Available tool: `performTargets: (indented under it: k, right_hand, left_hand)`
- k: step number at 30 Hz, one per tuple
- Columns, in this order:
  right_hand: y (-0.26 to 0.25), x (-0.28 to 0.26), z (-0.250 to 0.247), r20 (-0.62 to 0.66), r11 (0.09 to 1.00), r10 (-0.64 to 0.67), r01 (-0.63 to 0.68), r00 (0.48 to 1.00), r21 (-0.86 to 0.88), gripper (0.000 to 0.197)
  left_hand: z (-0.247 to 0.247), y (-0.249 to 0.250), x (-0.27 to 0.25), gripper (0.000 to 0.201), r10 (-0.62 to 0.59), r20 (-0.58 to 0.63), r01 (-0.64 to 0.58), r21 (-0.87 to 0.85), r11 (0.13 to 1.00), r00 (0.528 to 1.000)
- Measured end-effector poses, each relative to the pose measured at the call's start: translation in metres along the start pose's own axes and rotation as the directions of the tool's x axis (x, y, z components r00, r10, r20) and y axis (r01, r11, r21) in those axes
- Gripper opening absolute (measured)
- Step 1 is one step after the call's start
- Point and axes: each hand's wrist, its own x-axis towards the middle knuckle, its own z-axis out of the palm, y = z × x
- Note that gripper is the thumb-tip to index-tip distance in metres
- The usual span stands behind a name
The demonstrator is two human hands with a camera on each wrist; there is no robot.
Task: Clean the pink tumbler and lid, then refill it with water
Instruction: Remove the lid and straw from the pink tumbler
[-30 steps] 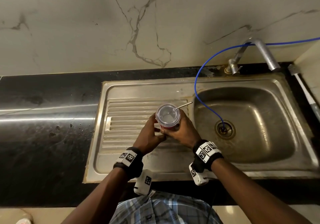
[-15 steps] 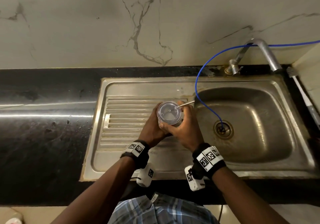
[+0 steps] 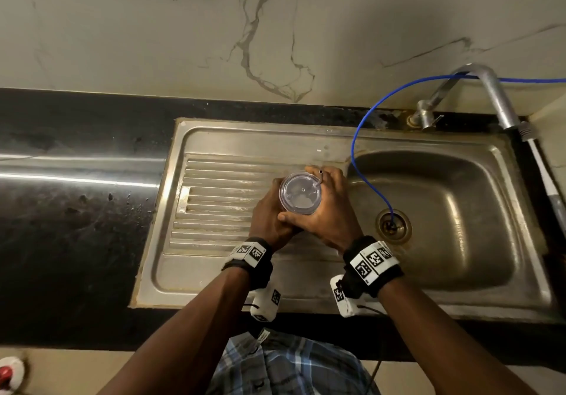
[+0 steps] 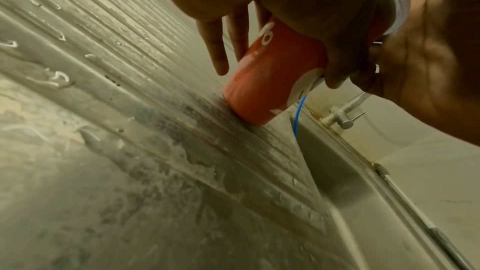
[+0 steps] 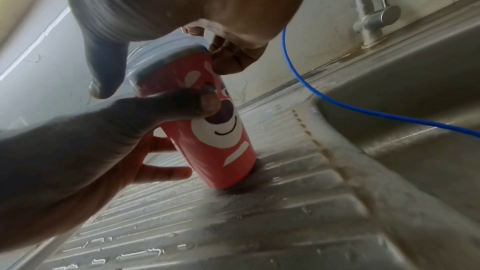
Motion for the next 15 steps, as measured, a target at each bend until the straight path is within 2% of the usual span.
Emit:
performTargets:
  k: [3,7,15]
  right_hand:
    - [0.004,0.0,0.002,-0.005,0.999,-0.033,0.033,0.999,0.001,0.109]
    - [0.005,0.001,0.004,-0.049,0.999,-0.047,0.048,0.998,0.003,0.1]
    - [0.005,0.012,0.002,-0.018,0.993,-0.115,0.114,0.993,-0.019,0.089]
  left_hand:
    - [0.001,-0.003,0.001,0.066,-0.001,-0.007,0.001,0.007,1.0,1.0]
    - [0.001,-0.001,0.001,0.057,0.017,-0.012,-0.018,-0.05,0.999,1.0]
    - [0.0,0.001,0.002,0.06,0.027,0.004,-0.026,-0.121,0.992,1.0]
